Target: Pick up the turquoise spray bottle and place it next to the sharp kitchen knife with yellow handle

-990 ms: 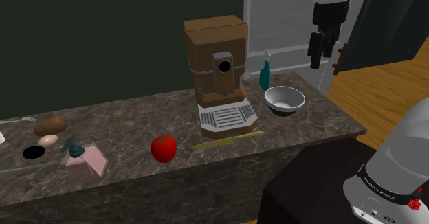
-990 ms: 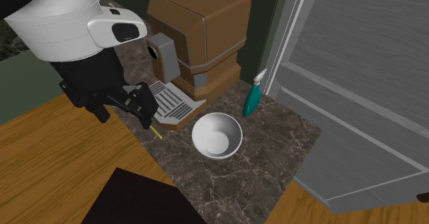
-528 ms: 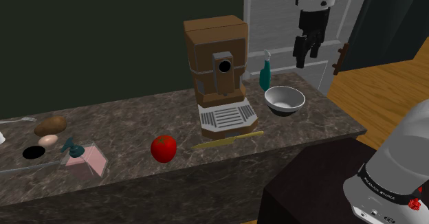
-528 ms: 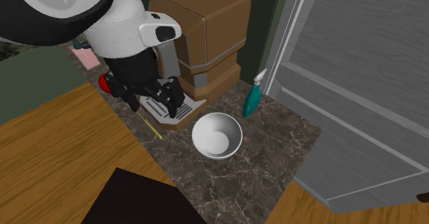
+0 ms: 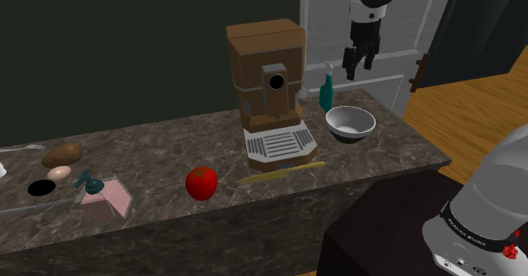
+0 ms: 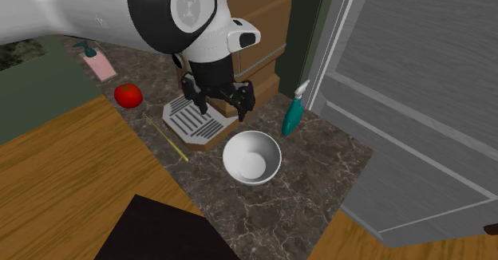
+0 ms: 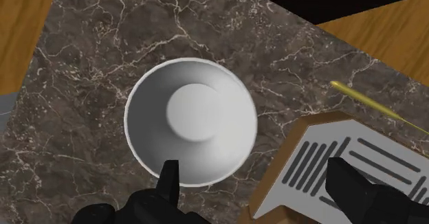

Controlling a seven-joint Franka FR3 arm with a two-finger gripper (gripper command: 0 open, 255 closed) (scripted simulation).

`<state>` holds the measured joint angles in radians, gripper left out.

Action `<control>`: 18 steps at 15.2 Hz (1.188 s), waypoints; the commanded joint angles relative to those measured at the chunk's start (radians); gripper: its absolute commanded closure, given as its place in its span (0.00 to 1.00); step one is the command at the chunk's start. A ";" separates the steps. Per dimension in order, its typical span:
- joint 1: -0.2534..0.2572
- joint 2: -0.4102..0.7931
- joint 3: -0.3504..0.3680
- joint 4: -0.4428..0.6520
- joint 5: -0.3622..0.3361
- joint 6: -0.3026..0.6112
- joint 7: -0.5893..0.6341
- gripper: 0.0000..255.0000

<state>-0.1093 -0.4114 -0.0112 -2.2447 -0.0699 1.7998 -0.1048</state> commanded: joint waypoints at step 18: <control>-0.096 0.633 -0.096 0.512 0.008 0.232 -0.030 0.00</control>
<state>-0.1993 0.1911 -0.1028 -1.7635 -0.0649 2.0264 -0.1318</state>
